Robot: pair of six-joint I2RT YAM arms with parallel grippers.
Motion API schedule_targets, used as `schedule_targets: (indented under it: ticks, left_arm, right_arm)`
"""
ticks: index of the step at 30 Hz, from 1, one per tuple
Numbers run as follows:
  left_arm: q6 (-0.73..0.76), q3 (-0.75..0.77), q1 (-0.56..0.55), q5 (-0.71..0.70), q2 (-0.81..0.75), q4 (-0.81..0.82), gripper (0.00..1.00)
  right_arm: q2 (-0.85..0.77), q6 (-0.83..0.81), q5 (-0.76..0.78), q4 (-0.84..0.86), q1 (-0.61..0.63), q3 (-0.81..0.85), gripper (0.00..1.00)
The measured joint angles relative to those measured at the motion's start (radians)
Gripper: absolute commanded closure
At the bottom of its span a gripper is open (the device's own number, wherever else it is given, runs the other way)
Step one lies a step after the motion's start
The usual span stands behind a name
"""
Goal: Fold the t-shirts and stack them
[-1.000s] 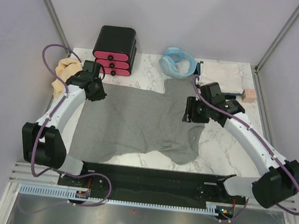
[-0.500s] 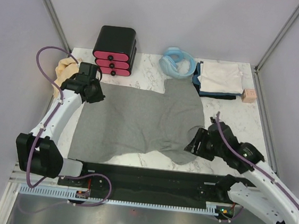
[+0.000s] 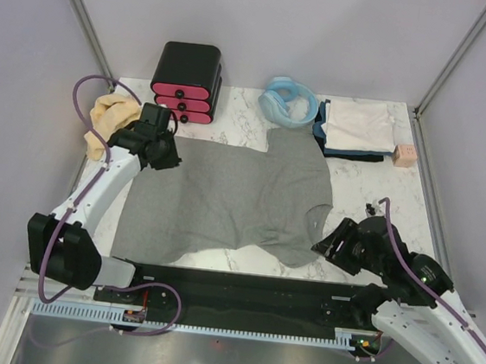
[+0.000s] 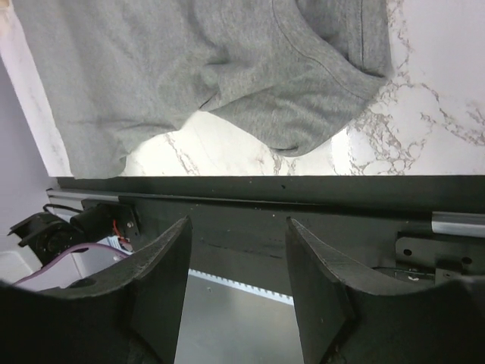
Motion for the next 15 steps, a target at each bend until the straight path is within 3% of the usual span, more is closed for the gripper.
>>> schedule_targets:
  ticks: [9, 15]
  left_arm:
    - [-0.013, 0.061, -0.052, -0.006, 0.064, -0.003, 0.77]
    - [-0.015, 0.063, -0.066, -0.024, 0.064, -0.007, 0.77]
  right_arm:
    - [-0.046, 0.010, -0.071, -0.027, 0.000, -0.031, 0.34]
    - [-0.097, 0.023, -0.131, 0.023, 0.000, -0.144, 0.32]
